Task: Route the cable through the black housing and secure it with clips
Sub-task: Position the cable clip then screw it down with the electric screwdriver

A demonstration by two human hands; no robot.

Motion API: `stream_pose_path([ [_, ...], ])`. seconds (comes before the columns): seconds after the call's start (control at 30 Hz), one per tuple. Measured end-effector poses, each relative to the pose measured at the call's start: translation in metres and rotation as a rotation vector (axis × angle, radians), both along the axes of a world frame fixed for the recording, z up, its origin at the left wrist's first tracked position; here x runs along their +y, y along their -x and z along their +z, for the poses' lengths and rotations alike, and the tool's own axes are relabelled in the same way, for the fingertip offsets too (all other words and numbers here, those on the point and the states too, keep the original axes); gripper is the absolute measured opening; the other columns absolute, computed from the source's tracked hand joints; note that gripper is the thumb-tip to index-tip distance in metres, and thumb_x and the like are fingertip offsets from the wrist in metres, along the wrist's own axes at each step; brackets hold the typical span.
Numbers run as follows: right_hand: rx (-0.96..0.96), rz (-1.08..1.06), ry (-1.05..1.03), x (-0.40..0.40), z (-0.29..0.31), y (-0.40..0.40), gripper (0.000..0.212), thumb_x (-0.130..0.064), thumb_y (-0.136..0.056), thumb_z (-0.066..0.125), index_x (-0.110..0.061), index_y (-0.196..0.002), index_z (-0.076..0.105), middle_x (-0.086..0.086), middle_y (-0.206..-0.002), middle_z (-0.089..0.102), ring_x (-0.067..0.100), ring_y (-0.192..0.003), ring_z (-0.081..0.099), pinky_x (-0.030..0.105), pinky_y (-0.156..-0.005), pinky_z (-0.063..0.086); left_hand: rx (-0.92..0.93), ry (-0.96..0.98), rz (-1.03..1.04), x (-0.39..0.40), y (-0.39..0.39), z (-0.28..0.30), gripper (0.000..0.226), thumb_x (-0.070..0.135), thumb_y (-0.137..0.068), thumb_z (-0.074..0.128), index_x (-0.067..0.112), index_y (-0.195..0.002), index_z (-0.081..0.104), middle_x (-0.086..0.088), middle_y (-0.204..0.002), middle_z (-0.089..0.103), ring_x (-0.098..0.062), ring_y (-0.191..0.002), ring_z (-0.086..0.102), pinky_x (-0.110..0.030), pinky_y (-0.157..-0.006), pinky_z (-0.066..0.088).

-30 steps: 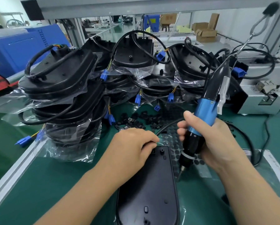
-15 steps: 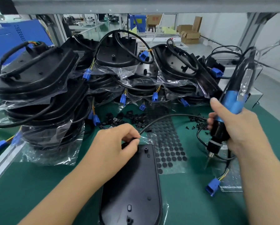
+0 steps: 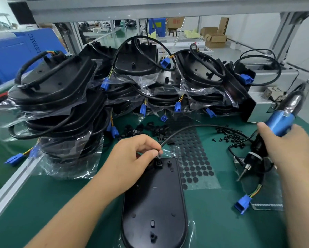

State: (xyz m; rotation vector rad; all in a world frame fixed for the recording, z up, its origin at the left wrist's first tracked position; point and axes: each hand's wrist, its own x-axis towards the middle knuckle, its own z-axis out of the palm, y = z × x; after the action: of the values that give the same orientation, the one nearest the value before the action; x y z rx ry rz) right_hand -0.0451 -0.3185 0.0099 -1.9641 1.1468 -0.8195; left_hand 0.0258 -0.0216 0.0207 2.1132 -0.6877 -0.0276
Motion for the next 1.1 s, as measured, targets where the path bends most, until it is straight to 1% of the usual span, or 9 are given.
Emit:
stream_pose_path([
  [0.1,-0.166,-0.012,0.357,0.03,0.003,-0.001,0.036,-0.035,-0.08,0.059,-0.007,-0.1,0.05,0.022,-0.104,0.059,0.037,-0.096,0.051,0.047,-0.087,0.04,0.063,0.051,-0.008,0.001,-0.002,-0.002,0.017,0.012,-0.086,0.062,0.027,-0.084,0.068,0.021,-0.081,0.074,0.007,-0.073,0.064,-0.009,-0.067,0.047],
  [0.2,-0.241,0.234,0.513,0.078,0.001,-0.002,0.025,-0.015,-0.084,0.061,-0.011,-0.109,0.063,0.015,-0.111,0.061,0.029,-0.109,0.05,0.029,-0.096,0.031,0.12,0.101,-0.009,0.002,-0.003,-0.005,0.017,0.01,-0.087,0.062,0.025,-0.086,0.068,0.018,-0.081,0.076,0.004,-0.075,0.066,-0.011,-0.068,0.048],
  [0.27,-0.207,0.477,0.368,0.103,0.001,-0.006,0.016,-0.013,-0.083,0.063,-0.019,-0.096,0.069,0.003,-0.098,0.068,0.02,-0.097,0.06,0.024,-0.088,0.04,0.137,0.121,-0.009,0.001,-0.003,-0.005,0.017,0.01,-0.087,0.062,0.026,-0.085,0.068,0.017,-0.081,0.076,0.005,-0.074,0.065,-0.011,-0.068,0.048],
  [0.33,-0.157,0.77,-0.028,0.121,0.0,-0.011,0.012,-0.014,-0.082,0.065,-0.024,-0.08,0.072,-0.005,-0.078,0.074,0.007,-0.074,0.066,0.015,-0.065,0.048,0.136,0.134,0.005,0.001,-0.003,-0.007,0.018,0.011,-0.086,0.063,0.027,-0.084,0.069,0.017,-0.08,0.076,0.007,-0.071,0.064,-0.01,-0.067,0.047],
  [0.43,-0.108,0.972,-0.384,0.136,-0.003,-0.019,0.008,-0.019,-0.08,0.069,-0.019,-0.072,0.071,0.001,-0.07,0.074,0.006,-0.057,0.064,0.01,-0.044,0.039,0.094,0.15,0.043,0.001,-0.001,-0.009,0.019,0.01,-0.084,0.066,0.029,-0.084,0.07,0.016,-0.078,0.075,0.006,-0.072,0.066,-0.008,-0.068,0.046],
  [0.53,-0.142,0.972,-0.415,0.138,-0.005,-0.025,0.011,-0.021,-0.077,0.074,-0.02,-0.068,0.068,-0.002,-0.068,0.074,0.003,-0.052,0.06,0.007,-0.042,0.036,0.073,0.186,0.074,0.001,0.0,-0.011,0.02,0.008,-0.083,0.066,0.027,-0.084,0.072,0.016,-0.078,0.075,0.007,-0.074,0.067,-0.005,-0.068,0.045],
  [0.63,-0.126,0.879,-0.222,0.134,-0.003,-0.029,0.01,-0.022,-0.076,0.075,-0.025,-0.067,0.07,-0.011,-0.057,0.067,-0.001,-0.048,0.053,0.011,-0.047,0.039,0.096,0.224,0.076,0.001,0.002,-0.013,0.02,0.007,-0.083,0.066,0.026,-0.086,0.072,0.014,-0.078,0.076,0.002,-0.076,0.069,-0.008,-0.071,0.048],
  [1.0,-0.107,0.902,-0.62,0.142,0.007,-0.032,0.018,-0.013,-0.073,0.076,-0.013,-0.081,0.06,-0.001,-0.059,0.071,0.003,-0.042,0.049,0.015,-0.036,0.031,0.018,0.193,0.12,0.003,0.004,-0.011,0.029,0.013,-0.08,0.07,0.042,-0.08,0.073,0.025,-0.081,0.072,0.006,-0.079,0.066,-0.005,-0.071,0.045],
  [1.1,-0.046,0.883,-0.641,0.143,0.009,-0.035,0.022,-0.016,-0.075,0.075,-0.009,-0.09,0.062,0.001,-0.063,0.072,0.003,-0.041,0.047,0.016,-0.035,0.029,-0.049,0.207,0.125,0.005,0.006,-0.011,0.028,0.01,-0.078,0.072,0.038,-0.082,0.075,0.014,-0.085,0.071,-0.005,-0.083,0.066,-0.019,-0.072,0.051],
])
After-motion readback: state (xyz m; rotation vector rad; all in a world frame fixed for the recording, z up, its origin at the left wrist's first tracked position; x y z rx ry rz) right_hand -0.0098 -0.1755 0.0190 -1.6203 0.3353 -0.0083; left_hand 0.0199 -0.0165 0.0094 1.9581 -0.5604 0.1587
